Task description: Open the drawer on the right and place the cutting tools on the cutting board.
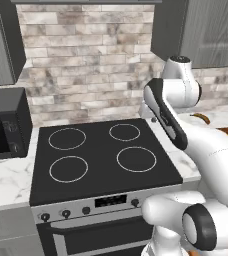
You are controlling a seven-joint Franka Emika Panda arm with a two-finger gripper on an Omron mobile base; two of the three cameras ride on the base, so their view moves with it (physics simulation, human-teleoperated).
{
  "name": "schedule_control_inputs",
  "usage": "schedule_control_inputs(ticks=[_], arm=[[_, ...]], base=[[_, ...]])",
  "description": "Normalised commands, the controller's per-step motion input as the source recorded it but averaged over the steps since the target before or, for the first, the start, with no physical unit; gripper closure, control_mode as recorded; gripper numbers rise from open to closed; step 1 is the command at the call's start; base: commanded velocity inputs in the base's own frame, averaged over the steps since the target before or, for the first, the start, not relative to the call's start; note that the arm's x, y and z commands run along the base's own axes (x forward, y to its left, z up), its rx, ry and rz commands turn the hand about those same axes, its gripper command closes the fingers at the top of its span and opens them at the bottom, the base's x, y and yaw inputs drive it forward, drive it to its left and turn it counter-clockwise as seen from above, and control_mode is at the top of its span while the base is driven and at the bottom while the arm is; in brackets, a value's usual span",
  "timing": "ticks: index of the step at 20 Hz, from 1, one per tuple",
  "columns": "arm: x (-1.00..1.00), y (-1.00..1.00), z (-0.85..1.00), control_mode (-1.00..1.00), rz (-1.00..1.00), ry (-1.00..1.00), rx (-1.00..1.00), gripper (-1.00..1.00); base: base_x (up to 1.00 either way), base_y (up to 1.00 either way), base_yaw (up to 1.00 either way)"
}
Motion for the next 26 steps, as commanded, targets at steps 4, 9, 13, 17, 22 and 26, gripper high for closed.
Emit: schedule_control_inputs(ticks=[4, 9, 13, 17, 22, 26], arm=[[-0.70, -0.51, -0.19, -1.00, -0.04, -0.09, 0.04, -1.00], [-1.00, -1.00, -0.38, -1.00, -0.18, -0.12, 0.17, -1.00], [-1.00, -1.00, -0.51, -1.00, -0.16, -0.17, 0.20, -1.00], [-1.00, -1.00, -0.54, -1.00, -0.14, -0.19, 0.21, -1.00], [-1.00, -1.00, -0.49, -1.00, -0.15, -0.20, 0.23, -1.00], [-0.97, -1.00, -0.39, -1.00, -0.20, -0.19, 0.22, -1.00]], base=[[0.00, 0.00, 0.00], [0.00, 0.00, 0.00], [0.00, 0.00, 0.00], [0.00, 0.00, 0.00], [0.00, 0.00, 0.00], [0.00, 0.00, 0.00]])
